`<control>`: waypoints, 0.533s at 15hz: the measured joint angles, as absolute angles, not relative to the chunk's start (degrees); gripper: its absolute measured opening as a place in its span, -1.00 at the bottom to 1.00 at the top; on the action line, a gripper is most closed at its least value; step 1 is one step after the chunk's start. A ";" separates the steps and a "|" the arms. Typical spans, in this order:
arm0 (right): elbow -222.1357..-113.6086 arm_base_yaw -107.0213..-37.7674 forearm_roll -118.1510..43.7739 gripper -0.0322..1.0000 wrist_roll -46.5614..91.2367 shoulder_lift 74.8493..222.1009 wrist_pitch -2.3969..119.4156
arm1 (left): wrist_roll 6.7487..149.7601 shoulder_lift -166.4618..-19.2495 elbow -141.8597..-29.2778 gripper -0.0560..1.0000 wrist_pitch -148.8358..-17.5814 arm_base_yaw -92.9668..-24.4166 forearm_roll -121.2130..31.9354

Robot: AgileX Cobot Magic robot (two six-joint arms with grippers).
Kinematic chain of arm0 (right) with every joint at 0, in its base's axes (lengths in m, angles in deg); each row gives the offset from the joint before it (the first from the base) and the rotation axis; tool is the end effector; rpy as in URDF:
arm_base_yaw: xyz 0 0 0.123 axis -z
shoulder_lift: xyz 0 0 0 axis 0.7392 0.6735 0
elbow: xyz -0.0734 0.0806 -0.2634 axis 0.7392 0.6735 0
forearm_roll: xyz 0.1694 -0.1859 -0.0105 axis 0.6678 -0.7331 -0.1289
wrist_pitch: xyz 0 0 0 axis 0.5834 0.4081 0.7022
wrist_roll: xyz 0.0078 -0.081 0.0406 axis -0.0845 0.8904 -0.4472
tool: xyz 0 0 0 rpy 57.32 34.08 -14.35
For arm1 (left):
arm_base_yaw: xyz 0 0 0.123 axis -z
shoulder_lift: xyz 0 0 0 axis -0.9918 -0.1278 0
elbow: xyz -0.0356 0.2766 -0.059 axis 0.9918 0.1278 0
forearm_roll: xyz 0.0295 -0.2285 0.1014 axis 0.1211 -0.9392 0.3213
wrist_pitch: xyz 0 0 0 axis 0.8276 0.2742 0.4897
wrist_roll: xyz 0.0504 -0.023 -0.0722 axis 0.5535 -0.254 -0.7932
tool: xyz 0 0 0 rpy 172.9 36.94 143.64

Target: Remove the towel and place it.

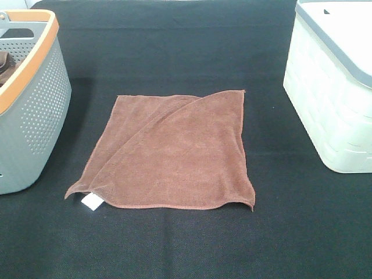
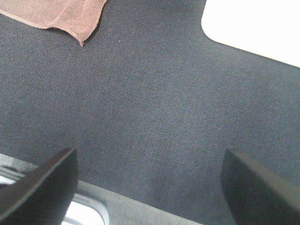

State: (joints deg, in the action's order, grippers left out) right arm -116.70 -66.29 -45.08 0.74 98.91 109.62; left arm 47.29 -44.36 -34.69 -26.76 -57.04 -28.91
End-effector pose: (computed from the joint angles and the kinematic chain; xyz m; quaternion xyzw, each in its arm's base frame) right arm 0.0548 0.0185 0.2687 -0.1622 0.9253 0.0517 0.3390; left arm 0.0558 -0.0232 0.2661 0.2372 0.9129 -0.0460 0.3290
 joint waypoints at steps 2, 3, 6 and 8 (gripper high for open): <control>-116.59 -66.29 -45.08 0.59 1.14 95.71 109.68 | 50.04 -44.36 -34.69 0.48 -26.76 -57.04 -31.14; -116.59 -66.29 -45.08 0.59 1.14 94.45 109.73 | 50.67 -44.36 -34.69 0.48 -26.82 -57.04 -31.66; -116.59 -66.29 -45.08 0.58 1.19 93.99 109.96 | 50.84 -44.36 -34.69 0.48 -26.82 -57.04 -31.83; -116.59 -66.29 -45.08 0.58 1.19 93.99 110.08 | 50.84 -44.36 -34.69 0.48 -26.82 -57.04 -31.83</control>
